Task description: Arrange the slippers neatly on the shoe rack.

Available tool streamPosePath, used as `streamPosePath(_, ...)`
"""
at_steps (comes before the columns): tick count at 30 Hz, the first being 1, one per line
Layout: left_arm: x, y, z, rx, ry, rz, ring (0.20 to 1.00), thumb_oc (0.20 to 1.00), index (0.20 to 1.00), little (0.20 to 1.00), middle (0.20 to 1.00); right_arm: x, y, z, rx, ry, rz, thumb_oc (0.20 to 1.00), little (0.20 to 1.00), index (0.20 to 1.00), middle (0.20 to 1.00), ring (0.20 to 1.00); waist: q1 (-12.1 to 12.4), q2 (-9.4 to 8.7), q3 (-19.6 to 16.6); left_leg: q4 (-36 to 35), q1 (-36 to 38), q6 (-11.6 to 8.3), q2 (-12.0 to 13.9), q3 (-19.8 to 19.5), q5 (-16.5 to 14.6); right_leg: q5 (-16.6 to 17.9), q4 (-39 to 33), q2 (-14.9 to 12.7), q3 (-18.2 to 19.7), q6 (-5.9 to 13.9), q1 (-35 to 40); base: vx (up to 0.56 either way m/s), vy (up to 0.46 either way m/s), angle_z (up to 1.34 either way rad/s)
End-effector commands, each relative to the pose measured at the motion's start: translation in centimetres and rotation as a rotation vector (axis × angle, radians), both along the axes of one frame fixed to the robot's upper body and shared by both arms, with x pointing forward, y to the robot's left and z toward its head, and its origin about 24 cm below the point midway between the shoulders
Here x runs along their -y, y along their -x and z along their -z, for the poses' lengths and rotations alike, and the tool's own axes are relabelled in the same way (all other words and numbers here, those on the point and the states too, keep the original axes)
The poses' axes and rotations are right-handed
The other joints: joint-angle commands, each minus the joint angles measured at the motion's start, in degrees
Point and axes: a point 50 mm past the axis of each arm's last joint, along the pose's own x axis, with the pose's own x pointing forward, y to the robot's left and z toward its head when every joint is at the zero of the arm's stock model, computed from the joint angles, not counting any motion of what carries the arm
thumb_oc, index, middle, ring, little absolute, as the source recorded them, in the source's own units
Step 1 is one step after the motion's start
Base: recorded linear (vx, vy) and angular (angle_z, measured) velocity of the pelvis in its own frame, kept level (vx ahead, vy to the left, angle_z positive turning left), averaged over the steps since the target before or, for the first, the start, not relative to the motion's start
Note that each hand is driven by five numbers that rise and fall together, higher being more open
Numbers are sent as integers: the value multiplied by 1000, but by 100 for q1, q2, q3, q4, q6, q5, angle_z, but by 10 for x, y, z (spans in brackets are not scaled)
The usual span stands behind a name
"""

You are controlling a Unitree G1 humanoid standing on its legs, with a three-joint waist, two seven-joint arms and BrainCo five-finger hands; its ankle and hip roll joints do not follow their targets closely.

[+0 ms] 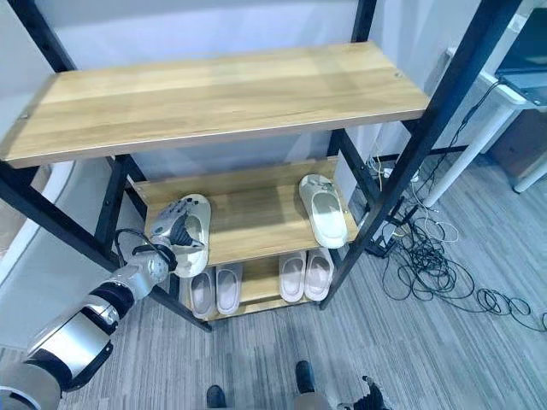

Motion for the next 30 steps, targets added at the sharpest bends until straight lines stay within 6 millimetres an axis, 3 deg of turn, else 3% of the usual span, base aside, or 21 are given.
streamPosePath(1, -9, -40, -88, 247, -24, -43, 1000, 1000, 1000, 1000, 1000, 22, -35, -16, 111, 63, 10, 1000, 1000, 1000, 1000, 1000, 53, 396, 593, 83, -159, -135, 132, -216, -120, -344, 70, -51, -66, 336, -51, 0, 0, 0)
streamPosePath(10, -27, -48, -140, 361, -181, -54, 1000, 1000, 1000, 1000, 1000, 22, -41, -18, 148, 38, 57, 1000, 1000, 1000, 1000, 1000, 72, 306, 811, 83, -390, -141, 181, -228, -29, -270, 104, -8, -29, 352, -307, 0, -1, -1)
streamPosePath(11, -27, -50, -142, 347, -218, -53, 426, 426, 426, 426, 426, 21, -42, -18, 150, 33, 55, 1000, 1000, 1000, 1000, 1000, 65, 301, 847, 83, -393, -140, 187, -220, -28, -268, 117, -9, -29, 353, -328, 1, -13, -6)
streamPosePath(12, -27, -50, -143, 347, -218, -52, 200, 200, 200, 200, 200, 21, -43, -18, 151, 32, 56, 1000, 1000, 1000, 1000, 1000, 67, 300, 849, 83, -393, -140, 187, -220, -28, -269, 118, -9, -28, 353, -329, 5, 3, -6)
streamPosePath(14, -29, -51, -133, 281, -238, -87, 200, 200, 200, 200, 200, 21, -43, -18, 147, 35, 58, 1000, 1000, 1000, 1000, 1000, 45, 295, 896, 83, -386, -135, 189, -206, -31, -275, 143, -12, -27, 351, -351, 4, 3, -2)
streamPosePath(23, -27, -53, -138, 309, -229, -127, 200, 200, 200, 200, 200, 21, -48, -19, 156, 45, 68, 1000, 1000, 1000, 1000, 1000, 20, 256, 1012, 83, -398, -139, 210, -175, -32, -286, 180, 1, -4, 339, -413, -1, -3, -4)
streamPosePath(30, 20, -51, -136, 437, -162, 35, 200, 200, 200, 200, 200, 19, -46, -19, 173, 48, 63, 1000, 1000, 1000, 1000, 1000, 32, 268, 1065, 83, -325, -135, 225, -172, -60, -379, 264, 3, 9, 303, -389, 2, -2, -1)
